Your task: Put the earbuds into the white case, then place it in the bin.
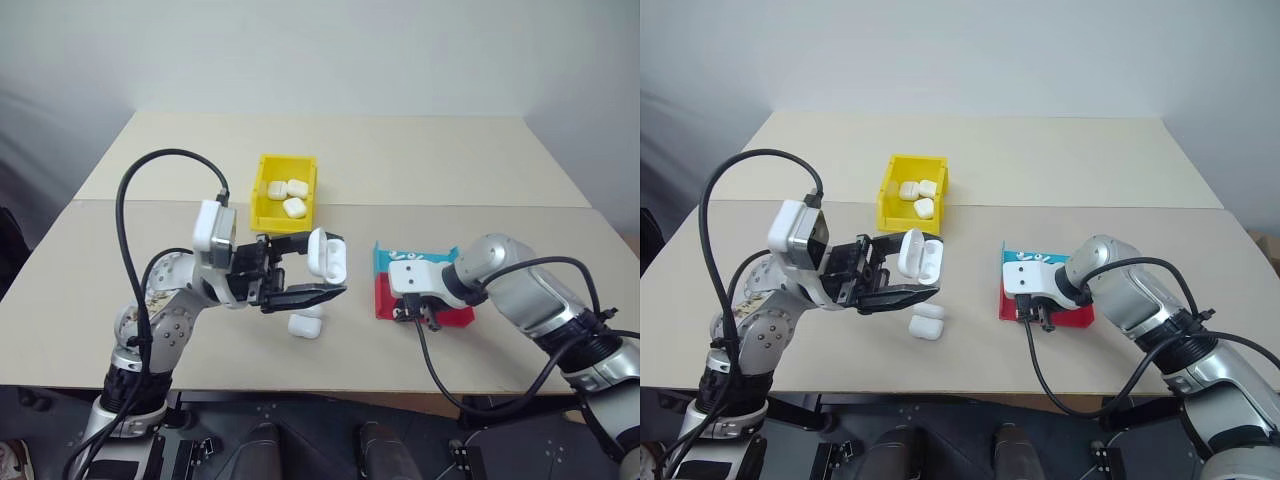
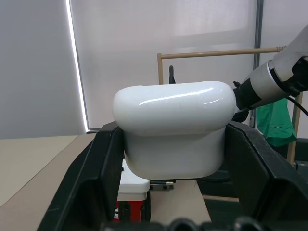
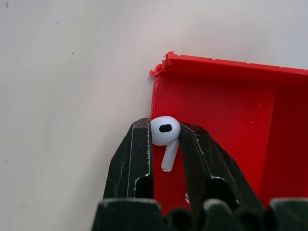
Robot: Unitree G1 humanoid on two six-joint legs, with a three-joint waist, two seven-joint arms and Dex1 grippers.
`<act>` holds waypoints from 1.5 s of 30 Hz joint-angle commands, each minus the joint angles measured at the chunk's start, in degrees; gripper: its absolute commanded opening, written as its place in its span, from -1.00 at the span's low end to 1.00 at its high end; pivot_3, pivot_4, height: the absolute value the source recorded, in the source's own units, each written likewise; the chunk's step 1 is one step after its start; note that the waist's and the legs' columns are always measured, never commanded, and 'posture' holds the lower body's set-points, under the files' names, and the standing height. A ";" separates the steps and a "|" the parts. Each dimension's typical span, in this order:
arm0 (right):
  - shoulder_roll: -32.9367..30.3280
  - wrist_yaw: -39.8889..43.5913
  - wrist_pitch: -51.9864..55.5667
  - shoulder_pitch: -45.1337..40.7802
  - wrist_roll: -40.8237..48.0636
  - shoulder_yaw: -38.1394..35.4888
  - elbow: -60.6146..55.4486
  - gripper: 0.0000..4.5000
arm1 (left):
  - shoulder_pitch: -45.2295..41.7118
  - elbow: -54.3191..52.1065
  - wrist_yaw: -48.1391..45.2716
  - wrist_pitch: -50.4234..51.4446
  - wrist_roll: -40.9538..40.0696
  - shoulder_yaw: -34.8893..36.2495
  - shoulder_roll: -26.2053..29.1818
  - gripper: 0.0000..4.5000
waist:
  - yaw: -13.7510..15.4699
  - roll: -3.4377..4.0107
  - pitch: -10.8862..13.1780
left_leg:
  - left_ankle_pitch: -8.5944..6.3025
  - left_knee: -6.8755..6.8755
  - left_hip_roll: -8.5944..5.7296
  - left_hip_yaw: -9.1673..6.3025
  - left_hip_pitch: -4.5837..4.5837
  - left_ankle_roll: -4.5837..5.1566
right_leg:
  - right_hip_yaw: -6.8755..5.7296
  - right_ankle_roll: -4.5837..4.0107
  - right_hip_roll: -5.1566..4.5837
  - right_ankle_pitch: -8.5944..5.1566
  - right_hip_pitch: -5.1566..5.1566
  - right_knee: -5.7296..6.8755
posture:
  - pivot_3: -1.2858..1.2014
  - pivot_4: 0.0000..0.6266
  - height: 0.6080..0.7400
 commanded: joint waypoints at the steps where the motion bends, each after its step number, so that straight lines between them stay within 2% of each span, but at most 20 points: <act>1: 0.07 0.12 0.60 0.26 0.48 -2.72 -1.53 -0.73 | -0.39 -2.26 0.02 0.27 -1.16 1.10 0.45 0.25 | 0.00 0.00 0.00 | 0.00 0.00 0.00 0.00 0.00 0.00 | 0.00 0.00 0.00 0.00 0.00 0.00 | 0.03 -0.52 1.00; 4: -0.94 1.34 3.62 0.15 3.08 -5.35 -4.32 -0.73 | -0.36 -2.37 -0.10 0.55 -1.48 1.11 0.62 0.25 | -0.02 0.00 0.00 | 0.00 0.00 0.00 0.00 0.00 0.00 | 0.00 -0.01 0.00 0.00 -0.01 0.00 | 0.03 -0.52 1.00; 7: -2.99 4.54 9.92 0.17 11.05 -12.02 -9.57 -0.73 | -0.40 -2.44 -0.33 0.94 -1.99 1.08 0.71 0.25 | 0.05 0.00 0.00 | 0.00 -0.01 0.00 0.00 -0.03 0.00 | 0.00 -0.04 0.00 0.02 -0.03 0.01 | 0.03 -0.52 1.00; 9: -2.43 3.89 15.14 0.61 17.64 -18.80 -12.22 -0.73 | -0.61 -2.36 -0.39 1.33 -2.24 1.01 0.63 0.25 | 0.07 0.00 0.00 | 0.00 -0.01 0.00 -0.01 -0.03 0.00 | 0.00 -0.04 0.00 0.02 -0.03 0.00 | 0.03 -0.52 1.00; 11: -0.35 1.30 19.71 1.98 24.74 -27.67 -14.15 -0.73 | -1.01 -2.20 -0.57 1.56 -2.30 0.75 0.40 0.25 | 0.09 -0.01 0.00 | 0.00 -0.01 0.01 -0.02 -0.01 0.00 | -0.01 -0.04 0.00 0.02 0.01 0.00 | 0.03 -0.52 1.00; 13: 2.69 -2.15 19.33 4.82 29.88 -36.03 -16.12 -0.73 | -1.39 -2.00 -0.60 1.66 -2.28 0.53 0.09 0.25 | 0.10 -0.01 0.00 | 0.00 -0.01 0.01 -0.04 0.01 0.00 | -0.04 -0.04 0.00 0.02 0.04 0.00 | 0.03 -0.52 1.00; 16: 8.41 -10.31 23.64 6.55 38.15 -47.36 -19.29 -0.73 | -1.93 -1.77 -0.14 2.45 -2.62 0.05 -0.77 0.25 | 0.15 -0.01 0.00 | 0.00 -0.01 0.00 -0.07 -0.01 0.00 | -0.07 -0.03 -0.02 0.01 0.07 -0.02 | 0.03 -0.52 1.00; 20: 15.44 -21.64 27.70 4.95 49.33 -55.60 -24.23 -0.73 | -2.74 -1.28 -0.27 3.67 -2.40 -0.64 -1.32 0.25 | -0.06 0.00 0.00 | 0.00 -0.01 0.01 -0.09 -0.01 0.00 | -0.07 -0.06 0.01 0.04 0.06 0.02 | 0.03 -0.52 1.00; 22: 18.01 -26.77 28.93 4.34 54.36 -56.56 -27.16 -0.73 | -3.48 -0.76 -0.66 4.35 -2.43 -0.86 -1.45 0.25 | -0.18 0.01 -0.01 | 0.00 -0.03 0.02 -0.09 0.00 0.00 | -0.07 -0.07 0.03 0.04 0.04 0.03 | 0.03 -0.52 1.00; 29: 21.05 -38.80 29.94 4.78 64.05 -51.70 -33.73 -0.73 | -5.19 0.63 -1.30 5.53 -2.31 -1.17 -2.03 0.25 | -0.14 0.02 -0.01 | 0.00 -0.03 0.03 -0.10 -0.01 0.00 | -0.07 -0.04 0.03 0.01 0.05 0.02 | 0.03 -0.52 1.00; 40: 18.68 -42.19 26.10 8.00 69.19 -46.37 -36.22 -0.73 | -5.72 0.81 -1.23 6.54 -2.36 -0.49 -2.00 0.25 | -0.12 0.01 -0.01 | 0.00 -0.03 0.04 -0.12 -0.03 0.01 | -0.07 -0.04 0.03 0.00 0.04 0.00 | 0.03 -0.52 1.00; 45: 17.77 -42.67 24.48 8.91 68.61 -43.92 -35.95 -0.73 | -5.48 0.46 -0.99 6.44 -2.41 -0.35 -2.04 0.25 | -0.17 0.02 -0.01 | 0.00 -0.03 0.04 -0.12 -0.02 0.01 | -0.07 -0.02 0.03 -0.01 0.04 0.00 | 0.03 -0.52 1.00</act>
